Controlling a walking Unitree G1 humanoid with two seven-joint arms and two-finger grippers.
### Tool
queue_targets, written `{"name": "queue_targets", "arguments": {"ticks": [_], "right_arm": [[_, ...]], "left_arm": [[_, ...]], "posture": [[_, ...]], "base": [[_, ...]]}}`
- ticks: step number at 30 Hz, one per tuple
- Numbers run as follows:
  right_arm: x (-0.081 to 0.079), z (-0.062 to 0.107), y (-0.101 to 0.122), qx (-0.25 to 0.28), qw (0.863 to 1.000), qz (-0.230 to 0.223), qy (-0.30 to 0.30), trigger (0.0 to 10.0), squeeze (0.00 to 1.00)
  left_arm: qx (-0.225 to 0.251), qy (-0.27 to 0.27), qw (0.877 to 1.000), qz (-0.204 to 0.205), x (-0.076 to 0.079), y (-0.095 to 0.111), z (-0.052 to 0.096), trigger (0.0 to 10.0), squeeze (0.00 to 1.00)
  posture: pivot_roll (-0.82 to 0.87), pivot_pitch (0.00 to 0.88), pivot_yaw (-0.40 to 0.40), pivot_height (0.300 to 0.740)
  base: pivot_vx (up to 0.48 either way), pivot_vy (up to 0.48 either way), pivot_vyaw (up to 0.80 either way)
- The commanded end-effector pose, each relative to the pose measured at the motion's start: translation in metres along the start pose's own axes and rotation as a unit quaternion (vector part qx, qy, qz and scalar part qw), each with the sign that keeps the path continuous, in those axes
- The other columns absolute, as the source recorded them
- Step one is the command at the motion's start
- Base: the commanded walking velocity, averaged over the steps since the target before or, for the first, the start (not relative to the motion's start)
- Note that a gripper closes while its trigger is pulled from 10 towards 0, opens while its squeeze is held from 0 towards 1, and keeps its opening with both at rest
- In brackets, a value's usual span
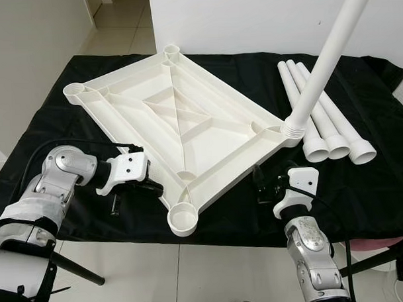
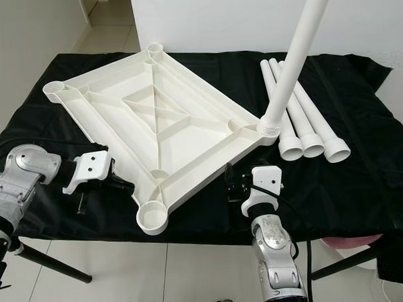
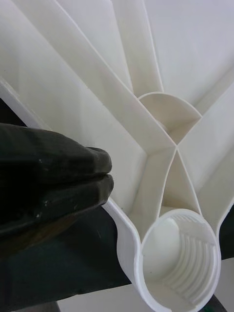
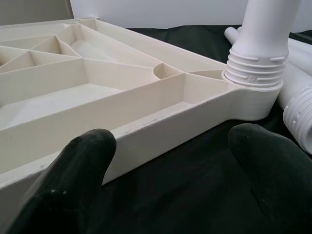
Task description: Building children table
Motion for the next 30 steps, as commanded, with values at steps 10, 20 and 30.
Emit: {"name": "queue_targets", "arguments": {"ticks": [10, 20, 30], "right_arm": [[-0.002, -0.001, -0.004, -0.009, 1.000, -0.002, 0.008, 10.0, 0.00], [-0.001, 0.001, -0.005, -0.009, 1.000, 0.001, 0.008, 10.0, 0.00], [-0.003, 0.002, -0.006, -0.010, 1.000, 0.001, 0.009, 10.0, 0.00]], "left_arm": [[-0.024, 0.006, 1.000, 0.001, 0.001, -0.008, -0.010, 10.0, 0.00], [-0.022, -0.003, 1.000, 0.015, -0.008, 0.000, 0.006, 10.0, 1.00], [0.019, -0.028, 0.999, 0.042, -0.015, 0.016, 0.029, 10.0, 0.00]], "posture": [[-0.04, 0.084, 0.015, 0.740], [-0.05, 0.079, 0.021, 0.740], [-0.06, 0.068, 0.024, 0.740]], "base": [[0.000, 0.000, 0.00], [0.000, 0.000, 0.00], [0.000, 0.000, 0.00]]}}
Point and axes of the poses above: a point about 5 cm out from each wrist's last joint towards the gripper, its own z axis pointing back from the gripper into the wrist, its own y axis along the axis of the wrist's last joint, x = y × z, the point moved 1 cm from there along -z, pointing out of the wrist towards the gripper, and after that the axes turned 15 degrees about z, right-handed, at the moved point
